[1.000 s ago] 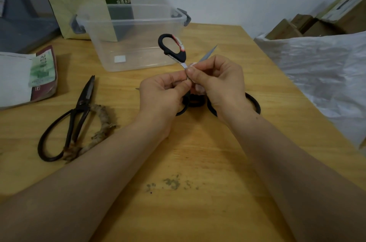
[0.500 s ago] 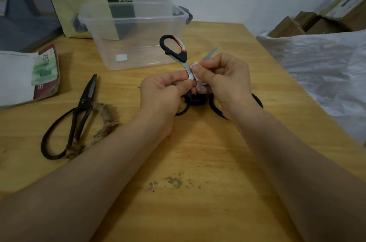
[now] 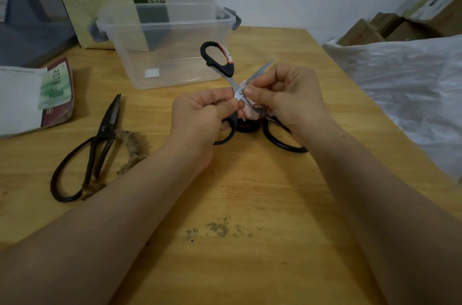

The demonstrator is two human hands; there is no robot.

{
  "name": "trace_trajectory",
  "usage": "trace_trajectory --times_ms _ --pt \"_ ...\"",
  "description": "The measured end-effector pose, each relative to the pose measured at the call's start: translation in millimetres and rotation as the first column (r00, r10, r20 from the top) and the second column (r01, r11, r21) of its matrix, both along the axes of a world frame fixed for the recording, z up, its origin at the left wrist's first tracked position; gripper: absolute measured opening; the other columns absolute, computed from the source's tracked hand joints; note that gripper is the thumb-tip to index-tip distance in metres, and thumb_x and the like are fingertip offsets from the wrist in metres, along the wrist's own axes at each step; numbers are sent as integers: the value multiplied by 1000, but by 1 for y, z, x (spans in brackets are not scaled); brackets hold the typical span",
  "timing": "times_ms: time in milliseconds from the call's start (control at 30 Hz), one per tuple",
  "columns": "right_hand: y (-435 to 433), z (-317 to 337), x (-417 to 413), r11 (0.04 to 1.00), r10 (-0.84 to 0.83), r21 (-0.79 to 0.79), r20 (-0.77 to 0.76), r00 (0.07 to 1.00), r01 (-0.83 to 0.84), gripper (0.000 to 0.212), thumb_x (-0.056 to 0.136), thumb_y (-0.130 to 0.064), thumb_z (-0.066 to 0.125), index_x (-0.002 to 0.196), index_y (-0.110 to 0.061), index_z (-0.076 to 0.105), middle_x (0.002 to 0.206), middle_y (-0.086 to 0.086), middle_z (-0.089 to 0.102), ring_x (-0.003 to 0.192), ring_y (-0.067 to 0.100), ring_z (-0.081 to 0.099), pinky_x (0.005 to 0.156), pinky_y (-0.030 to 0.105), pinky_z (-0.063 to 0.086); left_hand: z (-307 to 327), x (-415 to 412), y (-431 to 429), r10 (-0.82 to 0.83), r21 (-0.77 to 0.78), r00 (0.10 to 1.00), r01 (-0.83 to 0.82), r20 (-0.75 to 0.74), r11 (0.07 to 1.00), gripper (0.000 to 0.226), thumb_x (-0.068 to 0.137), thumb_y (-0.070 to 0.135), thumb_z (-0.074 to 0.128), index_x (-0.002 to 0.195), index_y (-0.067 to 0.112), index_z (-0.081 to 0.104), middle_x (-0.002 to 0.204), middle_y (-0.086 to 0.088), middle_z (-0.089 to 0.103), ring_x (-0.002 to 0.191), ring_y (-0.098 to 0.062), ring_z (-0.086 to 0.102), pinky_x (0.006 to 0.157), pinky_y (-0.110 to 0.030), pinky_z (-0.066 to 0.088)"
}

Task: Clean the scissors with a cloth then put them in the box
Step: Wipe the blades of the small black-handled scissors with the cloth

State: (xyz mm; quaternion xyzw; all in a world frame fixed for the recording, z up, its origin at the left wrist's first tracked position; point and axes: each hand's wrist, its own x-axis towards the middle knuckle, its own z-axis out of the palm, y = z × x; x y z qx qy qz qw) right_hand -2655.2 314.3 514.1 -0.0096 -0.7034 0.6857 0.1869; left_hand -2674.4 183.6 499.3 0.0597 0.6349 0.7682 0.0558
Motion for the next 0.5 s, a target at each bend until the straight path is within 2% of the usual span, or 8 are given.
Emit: trace_trajectory --times_ms 67,133,267,367,467,500 --pt "1 1 1 995 -35 95 6 999 34 17 78 12 67 72 0 56 52 2 64 44 10 62 44 20 50 0 1 0 -6 -14 1000 6 -10 1000 20 84 -3 62 103 -2 67 76 -10 68 61 -9 62 44 -11 40" --pt "6 1 0 967 -108 231 12 994 102 20 79 7 69 70 -8 58 64 3 66 50 8 64 48 20 51 1 1 0 -3 -9 1000 3 -15 1000 18 84 -3 62 100 0 68 74 -8 68 61 -9 62 45 -11 40" --pt "21 2 1 826 -281 490 -71 957 279 25 80 -8 73 66 -24 59 71 -12 62 65 4 60 60 24 51 2 0 -2 18 -30 999 -19 -42 999 14 86 -2 61 97 4 68 72 -8 67 59 -9 59 47 -11 39" --pt "17 6 4 814 -239 510 -140 961 278 18 79 -16 74 70 -28 65 71 -15 63 71 1 60 65 21 49 2 2 -1 29 -23 999 -29 -27 999 13 86 -3 61 92 7 67 70 -5 66 53 -4 58 46 -11 39" --pt "9 5 5 829 -149 518 -161 976 212 13 82 -12 71 79 -25 72 78 -11 65 71 -2 60 61 11 46 3 2 0 33 -16 999 -33 -6 999 16 85 -3 62 83 13 66 66 -2 66 53 -4 58 46 -12 39" --pt "7 3 5 819 -124 539 -165 978 195 13 83 -9 70 85 -21 74 83 -10 64 75 -2 60 65 10 47 3 2 0 38 -13 999 -38 -1 999 19 84 -3 63 79 15 66 64 -1 66 53 -5 58 46 -12 39"
